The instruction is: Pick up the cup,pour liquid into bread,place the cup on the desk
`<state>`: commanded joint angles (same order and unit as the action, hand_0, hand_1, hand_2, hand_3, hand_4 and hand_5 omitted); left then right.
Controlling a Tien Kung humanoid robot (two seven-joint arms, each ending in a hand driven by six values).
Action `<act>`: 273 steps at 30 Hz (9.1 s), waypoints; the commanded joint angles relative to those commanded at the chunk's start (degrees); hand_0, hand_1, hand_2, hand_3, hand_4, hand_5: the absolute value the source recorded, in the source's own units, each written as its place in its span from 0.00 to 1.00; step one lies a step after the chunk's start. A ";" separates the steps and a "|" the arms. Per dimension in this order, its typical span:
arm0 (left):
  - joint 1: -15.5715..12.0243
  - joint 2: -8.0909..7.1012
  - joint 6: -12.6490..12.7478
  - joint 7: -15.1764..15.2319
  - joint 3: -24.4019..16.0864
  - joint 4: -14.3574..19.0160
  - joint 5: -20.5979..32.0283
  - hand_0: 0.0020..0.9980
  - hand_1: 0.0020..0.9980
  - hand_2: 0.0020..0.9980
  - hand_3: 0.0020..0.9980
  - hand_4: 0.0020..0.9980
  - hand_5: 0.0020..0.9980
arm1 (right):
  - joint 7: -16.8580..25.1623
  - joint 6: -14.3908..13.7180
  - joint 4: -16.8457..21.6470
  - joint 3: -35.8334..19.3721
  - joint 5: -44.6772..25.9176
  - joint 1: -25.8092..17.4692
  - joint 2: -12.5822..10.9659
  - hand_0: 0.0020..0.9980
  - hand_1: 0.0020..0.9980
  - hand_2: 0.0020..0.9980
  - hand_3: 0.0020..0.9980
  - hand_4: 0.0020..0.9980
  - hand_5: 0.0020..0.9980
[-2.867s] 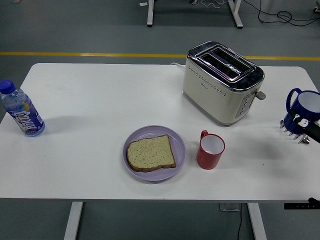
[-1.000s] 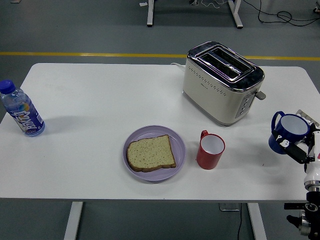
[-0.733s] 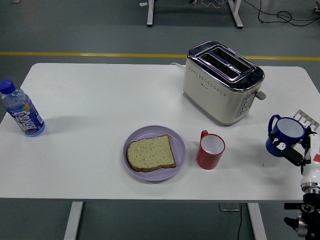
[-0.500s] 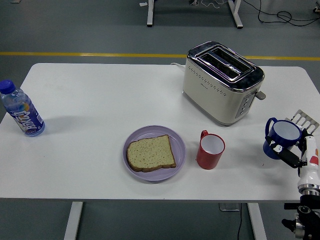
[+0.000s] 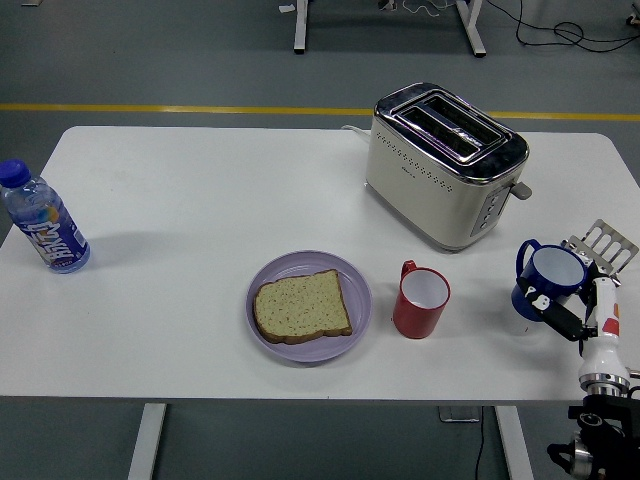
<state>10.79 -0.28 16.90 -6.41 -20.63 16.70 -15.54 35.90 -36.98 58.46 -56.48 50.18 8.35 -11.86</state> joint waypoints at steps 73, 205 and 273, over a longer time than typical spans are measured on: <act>-0.05 0.24 -0.38 -0.45 -0.28 0.23 -0.35 0.68 0.69 0.69 0.54 0.25 1.00 | 1.08 0.00 -8.82 10.70 -6.81 5.96 1.68 0.45 0.33 0.45 0.46 0.72 0.01; 0.04 -0.04 -0.27 -0.55 -0.73 0.26 -1.50 0.68 0.69 0.69 0.54 0.25 1.00 | -1.06 0.00 -6.40 6.31 4.83 1.84 0.54 0.97 0.85 0.97 1.00 0.99 0.00; 0.73 -0.56 -0.44 0.03 0.22 0.09 -0.19 0.68 0.69 0.69 0.54 0.25 1.00 | -9.54 0.00 23.53 -16.64 13.70 -5.19 -2.25 0.83 0.77 0.87 0.88 0.89 0.00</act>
<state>11.52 -0.84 16.46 -6.38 -20.40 16.80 -15.73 26.36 -36.98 81.99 -73.12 63.88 3.17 -14.12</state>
